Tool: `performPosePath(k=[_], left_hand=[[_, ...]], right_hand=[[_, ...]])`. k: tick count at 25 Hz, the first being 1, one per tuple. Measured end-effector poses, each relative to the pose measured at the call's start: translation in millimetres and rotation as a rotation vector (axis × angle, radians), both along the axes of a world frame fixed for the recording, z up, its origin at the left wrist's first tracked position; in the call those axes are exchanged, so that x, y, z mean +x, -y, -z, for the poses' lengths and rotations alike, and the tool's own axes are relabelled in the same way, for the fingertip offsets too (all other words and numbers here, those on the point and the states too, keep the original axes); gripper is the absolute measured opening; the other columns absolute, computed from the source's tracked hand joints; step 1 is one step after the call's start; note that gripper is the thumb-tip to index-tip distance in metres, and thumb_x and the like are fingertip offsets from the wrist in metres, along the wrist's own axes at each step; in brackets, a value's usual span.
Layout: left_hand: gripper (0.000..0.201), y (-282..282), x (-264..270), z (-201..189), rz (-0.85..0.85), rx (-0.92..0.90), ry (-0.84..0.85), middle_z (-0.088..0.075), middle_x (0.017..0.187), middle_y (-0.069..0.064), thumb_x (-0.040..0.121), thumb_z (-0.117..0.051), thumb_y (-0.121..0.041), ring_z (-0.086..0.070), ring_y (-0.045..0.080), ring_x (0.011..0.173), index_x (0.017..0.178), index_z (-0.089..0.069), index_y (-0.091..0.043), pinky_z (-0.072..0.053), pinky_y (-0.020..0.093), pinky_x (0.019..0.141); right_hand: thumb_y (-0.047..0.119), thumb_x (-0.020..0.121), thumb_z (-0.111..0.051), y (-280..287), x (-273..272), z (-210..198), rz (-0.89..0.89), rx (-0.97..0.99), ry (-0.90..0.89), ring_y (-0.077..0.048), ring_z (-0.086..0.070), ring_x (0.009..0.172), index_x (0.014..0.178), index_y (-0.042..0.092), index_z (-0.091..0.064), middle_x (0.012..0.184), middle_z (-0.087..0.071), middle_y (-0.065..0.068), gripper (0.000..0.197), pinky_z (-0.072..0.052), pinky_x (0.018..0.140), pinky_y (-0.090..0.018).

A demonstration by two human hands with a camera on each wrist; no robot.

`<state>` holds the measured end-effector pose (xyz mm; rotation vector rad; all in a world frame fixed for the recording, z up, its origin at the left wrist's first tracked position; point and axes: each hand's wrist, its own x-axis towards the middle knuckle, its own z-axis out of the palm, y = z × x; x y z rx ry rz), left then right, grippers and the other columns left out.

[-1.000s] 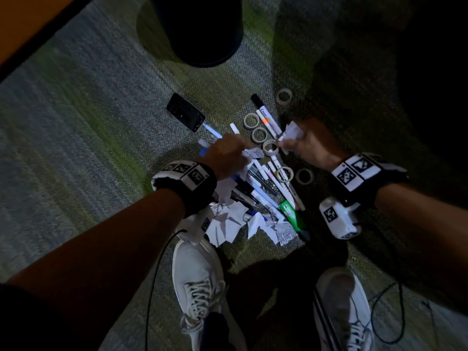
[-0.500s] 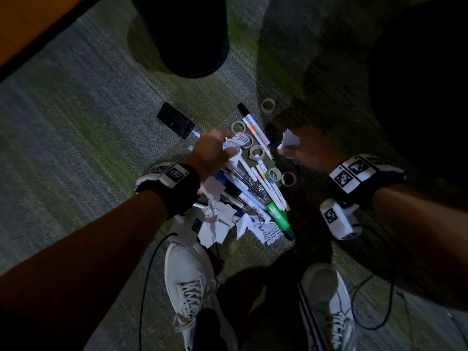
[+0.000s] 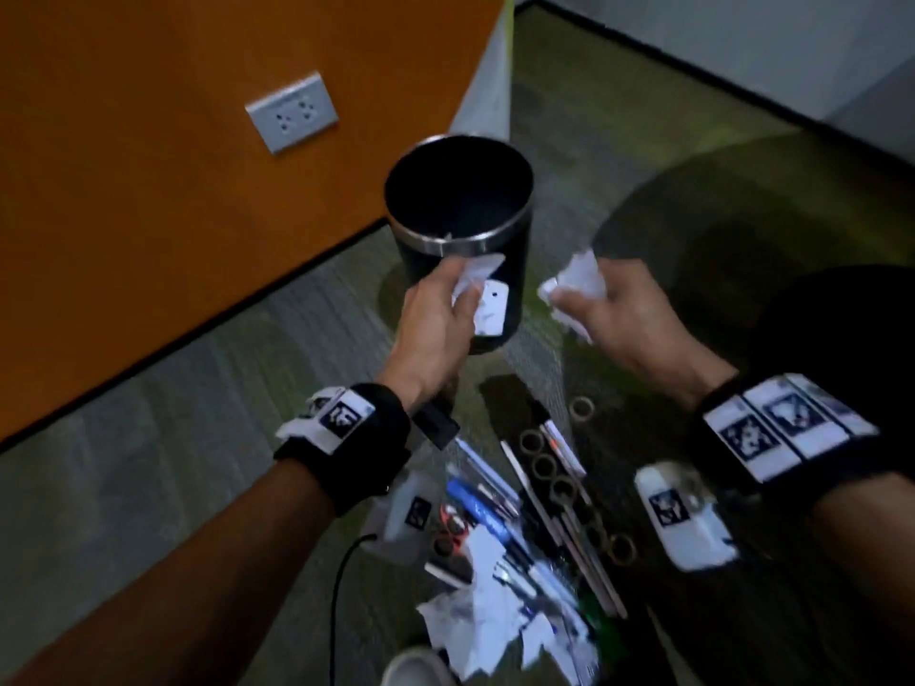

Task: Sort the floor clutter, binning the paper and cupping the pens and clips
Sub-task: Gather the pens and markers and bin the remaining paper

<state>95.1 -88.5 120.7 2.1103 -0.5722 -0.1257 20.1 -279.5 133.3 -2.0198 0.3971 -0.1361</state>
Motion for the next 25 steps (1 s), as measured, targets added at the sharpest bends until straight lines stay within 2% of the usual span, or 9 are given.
performPosePath(k=[3,6,9,11,15,18,20,23,25], left_hand=[[0.027,4.3,53.7,-34.1,-0.174,-0.021,0.107,-0.066,0.114,0.010,0.098,-0.050,-0.022,-0.059,0.026,0.109,0.122,-0.059,-0.013,-0.041,0.026,0.081],[0.034,19.8,93.2,-52.5,-0.331,0.003,0.076,-0.063,0.123,0.012,0.096,-0.052,-0.022,-0.054,0.032,0.118,0.127,-0.056,-0.010,-0.045,0.040,0.094],[0.041,27.9,112.7,-65.6,-0.275,0.113,-0.012,-0.061,0.130,0.009,0.096,-0.051,-0.021,-0.057,0.027,0.119,0.136,-0.048,-0.015,-0.048,0.032,0.092],[0.042,20.4,114.7,-67.8,-0.276,0.130,0.008,-0.063,0.127,0.010,0.095,-0.048,-0.017,-0.059,0.025,0.115,0.138,-0.049,-0.016,-0.048,0.027,0.091],[0.028,-11.6,90.0,-55.0,-0.291,0.025,0.140,-0.068,0.105,-0.001,0.095,-0.049,-0.015,-0.062,0.010,0.089,0.120,-0.062,-0.015,-0.042,0.005,0.067],[0.018,-34.6,55.4,-29.0,-0.239,-0.051,0.109,-0.067,0.085,-0.002,0.093,-0.051,-0.019,-0.062,0.014,0.072,0.103,-0.065,-0.021,-0.049,0.018,0.062],[0.014,-45.7,19.7,5.8,-0.144,-0.022,-0.026,-0.062,0.074,-0.004,0.091,-0.052,-0.021,-0.060,0.013,0.065,0.097,-0.064,-0.022,-0.050,0.030,0.059],[0.012,-56.8,-35.1,72.5,0.046,0.105,-0.184,-0.056,0.064,-0.009,0.089,-0.054,-0.014,-0.052,-0.001,0.056,0.088,-0.065,-0.018,-0.043,0.026,0.058],[0.015,-62.4,-70.0,112.0,0.217,0.176,-0.308,-0.066,0.069,0.002,0.087,-0.052,-0.018,-0.059,0.012,0.061,0.086,-0.067,-0.018,-0.044,0.028,0.060]], right_hand=[[0.019,0.086,-0.066,-20.6,72.7,-47.8,0.039,0.043,0.120,-0.011,-0.064,0.067,0.085,0.015,-0.065,0.077,-0.068,0.002,0.004,-0.052,0.056,-0.023],[0.023,0.075,-0.067,-27.5,139.1,-55.9,0.137,0.144,0.100,-0.020,-0.072,0.082,0.095,0.010,-0.070,0.091,-0.074,-0.005,0.024,-0.062,0.072,-0.040],[0.033,0.068,-0.071,-21.6,177.3,-48.5,0.065,0.191,-0.070,-0.030,-0.072,0.085,0.103,0.005,-0.068,0.097,-0.074,-0.013,0.045,-0.060,0.080,-0.050],[0.036,0.071,-0.072,-17.3,181.3,-45.6,0.064,0.244,-0.140,-0.027,-0.071,0.078,0.099,0.003,-0.066,0.089,-0.073,-0.010,0.043,-0.059,0.075,-0.042],[0.004,0.089,-0.054,-12.0,149.4,-56.5,0.093,0.309,-0.002,-0.014,-0.052,0.058,0.084,0.006,-0.057,0.073,-0.053,-0.006,0.006,-0.041,0.050,-0.024],[-0.001,0.088,-0.049,-16.4,105.0,-57.8,0.080,0.375,0.090,-0.016,-0.056,0.054,0.089,0.005,-0.060,0.074,-0.059,-0.013,0.013,-0.050,0.055,-0.028],[0.001,0.090,-0.053,-27.3,57.4,-34.8,-0.037,0.331,-0.011,-0.019,-0.060,0.053,0.096,0.001,-0.062,0.072,-0.064,-0.017,0.011,-0.054,0.054,-0.029],[-0.005,0.092,-0.054,-35.3,-18.8,30.7,-0.249,0.201,-0.259,-0.011,-0.060,0.045,0.095,-0.007,-0.066,0.060,-0.066,-0.006,0.012,-0.051,0.046,-0.023],[-0.005,0.091,-0.055,-38.9,-64.2,82.8,-0.368,0.067,-0.441,-0.004,-0.059,0.043,0.085,-0.003,-0.068,0.060,-0.066,-0.008,0.014,-0.050,0.048,-0.024]])
